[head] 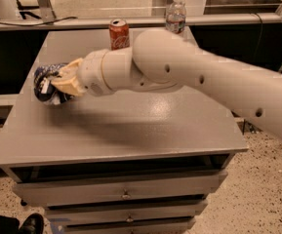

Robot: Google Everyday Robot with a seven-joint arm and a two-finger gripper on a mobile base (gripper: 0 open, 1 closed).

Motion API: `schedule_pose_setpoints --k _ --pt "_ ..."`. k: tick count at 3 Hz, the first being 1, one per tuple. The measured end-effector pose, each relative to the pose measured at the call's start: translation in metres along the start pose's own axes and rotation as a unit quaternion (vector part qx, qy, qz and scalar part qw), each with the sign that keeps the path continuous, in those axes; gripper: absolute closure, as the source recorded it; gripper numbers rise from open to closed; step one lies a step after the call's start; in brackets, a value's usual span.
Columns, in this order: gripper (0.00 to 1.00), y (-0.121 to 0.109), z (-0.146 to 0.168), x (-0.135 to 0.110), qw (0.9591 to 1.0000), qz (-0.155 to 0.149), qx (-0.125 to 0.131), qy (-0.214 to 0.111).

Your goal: Pick blue chip bag

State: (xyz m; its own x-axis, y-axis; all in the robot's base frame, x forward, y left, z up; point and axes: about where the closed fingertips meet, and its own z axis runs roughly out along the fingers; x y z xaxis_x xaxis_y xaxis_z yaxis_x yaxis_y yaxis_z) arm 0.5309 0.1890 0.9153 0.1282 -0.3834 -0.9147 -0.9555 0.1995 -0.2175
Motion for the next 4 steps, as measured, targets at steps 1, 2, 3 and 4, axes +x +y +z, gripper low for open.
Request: schedule_pose_setpoints --k 1,2,3,4 --pt "1.00 -0.035 -0.034 -0.030 0.9997 -0.017 0.018 -0.004" --pt "1.00 -0.059 -0.060 -0.052 0.9992 -0.028 0.026 -0.007" --pt "1.00 -0.064 -0.081 -0.059 0.9992 0.003 0.004 -0.038" --pt "1.00 -0.064 -0.081 -0.059 0.9993 0.003 0.004 -0.038"
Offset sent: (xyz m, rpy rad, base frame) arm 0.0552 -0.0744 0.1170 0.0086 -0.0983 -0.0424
